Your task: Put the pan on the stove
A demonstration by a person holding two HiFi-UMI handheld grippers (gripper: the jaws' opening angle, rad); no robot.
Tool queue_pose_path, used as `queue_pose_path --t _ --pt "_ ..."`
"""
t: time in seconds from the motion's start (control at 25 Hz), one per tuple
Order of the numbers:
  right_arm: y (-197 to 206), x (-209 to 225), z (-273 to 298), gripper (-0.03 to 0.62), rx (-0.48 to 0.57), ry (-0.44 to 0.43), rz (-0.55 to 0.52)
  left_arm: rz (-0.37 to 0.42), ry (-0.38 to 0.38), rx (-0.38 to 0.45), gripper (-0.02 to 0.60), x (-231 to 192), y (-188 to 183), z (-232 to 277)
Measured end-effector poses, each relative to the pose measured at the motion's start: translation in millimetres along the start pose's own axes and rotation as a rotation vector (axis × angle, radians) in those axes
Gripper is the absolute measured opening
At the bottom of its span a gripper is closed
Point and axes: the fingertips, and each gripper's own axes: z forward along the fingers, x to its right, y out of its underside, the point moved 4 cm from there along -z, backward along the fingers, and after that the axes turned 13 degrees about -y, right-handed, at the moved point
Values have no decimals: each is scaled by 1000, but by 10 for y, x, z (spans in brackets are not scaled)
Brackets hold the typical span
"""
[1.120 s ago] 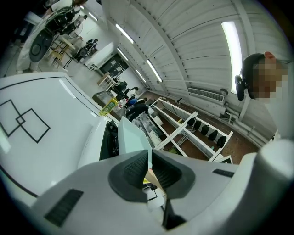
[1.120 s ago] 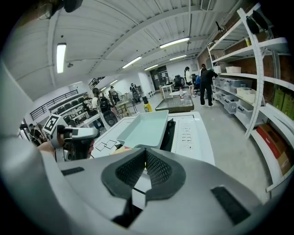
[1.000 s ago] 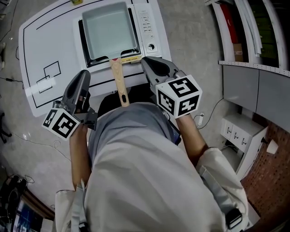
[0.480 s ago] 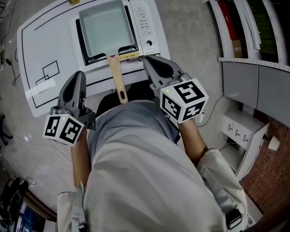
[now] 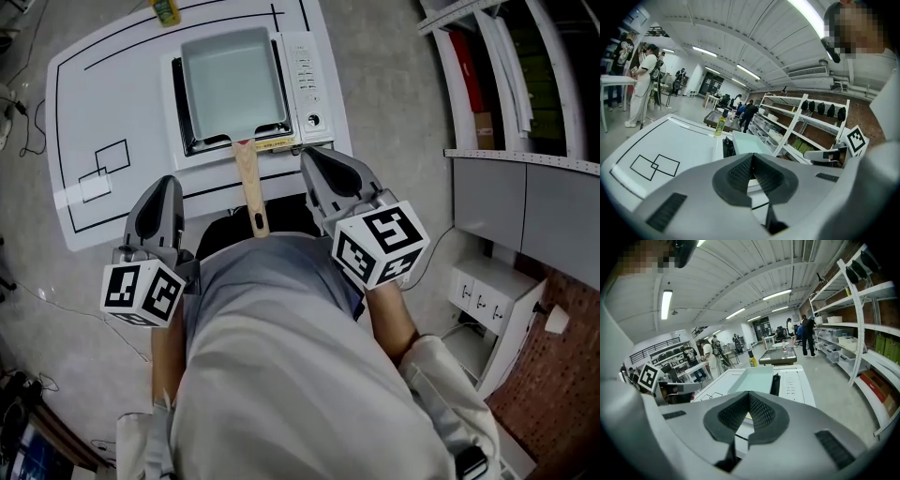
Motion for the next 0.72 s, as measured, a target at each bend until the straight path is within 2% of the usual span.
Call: queue_pose_path --t 0.2,0.24,0.44,0.72 --pt "51 -60 46 11 -70 32 -18 167 -39 2 8 29 40 -57" --pt "48 -71 54 11 -79 37 -30 178 -39 0 8 41 49 -57" --pt "26 -104 60 11 -85 67 -46 124 -35 -19 8 4 73 -44" --pt "38 -49 46 11 -70 105 13 134 -50 -19 6 -24 27 -25"
